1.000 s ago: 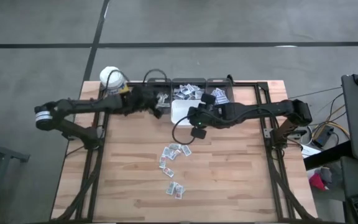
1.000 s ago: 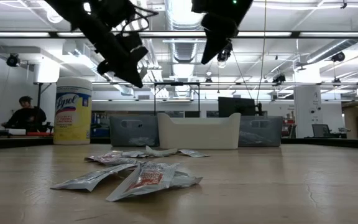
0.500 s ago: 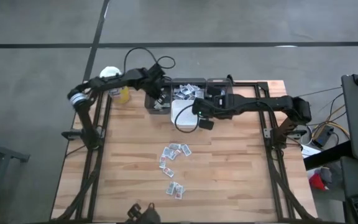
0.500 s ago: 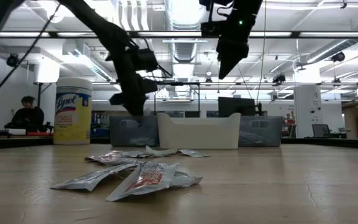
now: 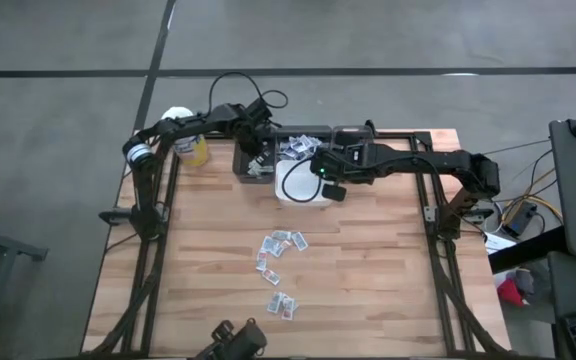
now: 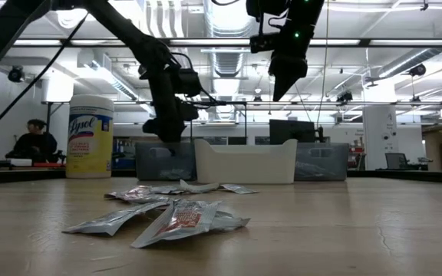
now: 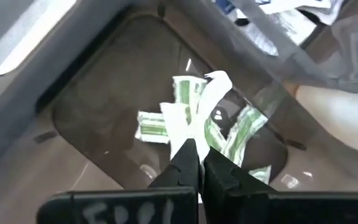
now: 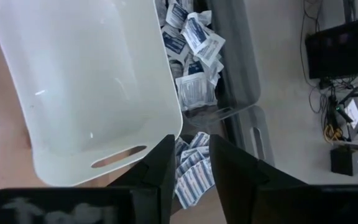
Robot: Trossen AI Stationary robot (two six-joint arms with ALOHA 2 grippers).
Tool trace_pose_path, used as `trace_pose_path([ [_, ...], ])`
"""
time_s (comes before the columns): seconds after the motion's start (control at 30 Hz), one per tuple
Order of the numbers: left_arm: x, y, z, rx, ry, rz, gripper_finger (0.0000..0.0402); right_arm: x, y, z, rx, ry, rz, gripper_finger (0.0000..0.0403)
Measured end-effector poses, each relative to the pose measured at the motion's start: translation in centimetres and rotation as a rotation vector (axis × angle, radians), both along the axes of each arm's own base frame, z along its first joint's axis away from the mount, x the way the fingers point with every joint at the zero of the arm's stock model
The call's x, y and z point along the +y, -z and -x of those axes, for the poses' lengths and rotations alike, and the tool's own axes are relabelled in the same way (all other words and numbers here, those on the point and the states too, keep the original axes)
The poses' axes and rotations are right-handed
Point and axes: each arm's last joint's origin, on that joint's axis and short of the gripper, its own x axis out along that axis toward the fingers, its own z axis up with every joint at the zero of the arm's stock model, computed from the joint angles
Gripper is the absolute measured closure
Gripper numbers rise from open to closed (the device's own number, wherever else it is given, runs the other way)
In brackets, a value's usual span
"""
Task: Pick & Place First Aid Supplies
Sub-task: Put the green bandage pack into the left black bin, then put the ointment pack into the white bin
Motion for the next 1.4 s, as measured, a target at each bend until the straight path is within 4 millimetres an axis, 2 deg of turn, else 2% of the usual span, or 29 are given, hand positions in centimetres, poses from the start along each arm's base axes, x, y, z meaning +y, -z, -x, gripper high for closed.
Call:
trace_pose_path([
  [0.17,-0.1,0.4,0.1,-0.001,0.015,0.013,0.0369,0.0,0.0,0.0,0.004,-0.006,0.002,0.0302],
  [0.43,-0.4,1.1,0.5,0.017,0.011,0.029,0.026,0.0,0.0,0.0,0.005,-0.006,0.002,0.0314],
  [0.53,-0.5,-0.5,0.7,0.0,0.009,0.013,0.0239,0.0,0.0,0.1,0.012,-0.006,0.0,0.0319],
  [0.67,-1.7,-4.5,1.6,-0.08,0.04,-0.068,0.0235,0.0,0.0,0.1,0.011,-0.007,-0.007,0.0325],
  [0.73,-2.9,-6.4,2.1,-0.121,0.06,-0.103,0.0235,0.0,0.1,0.0,0.004,-0.007,-0.024,0.0328],
  [0.83,-5.3,-8.6,3.1,-0.179,0.103,-0.15,0.0234,0.3,0.2,-0.1,-0.032,-0.031,-0.145,0.0332],
  [0.97,-9.0,-10.0,4.8,-0.269,0.175,-0.212,0.0235,1.1,0.4,-0.3,-0.09,-0.082,-0.365,0.0335],
  [1.17,-14.3,-8.6,7.9,-0.488,0.212,-0.265,0.0236,3.3,0.0,-1.5,-0.213,-0.182,-0.595,0.0329],
  [1.4,-18.8,-5.7,11.2,-0.802,0.232,-0.245,0.0237,7.5,-0.6,-2.8,-0.295,-0.372,-0.612,0.0333],
])
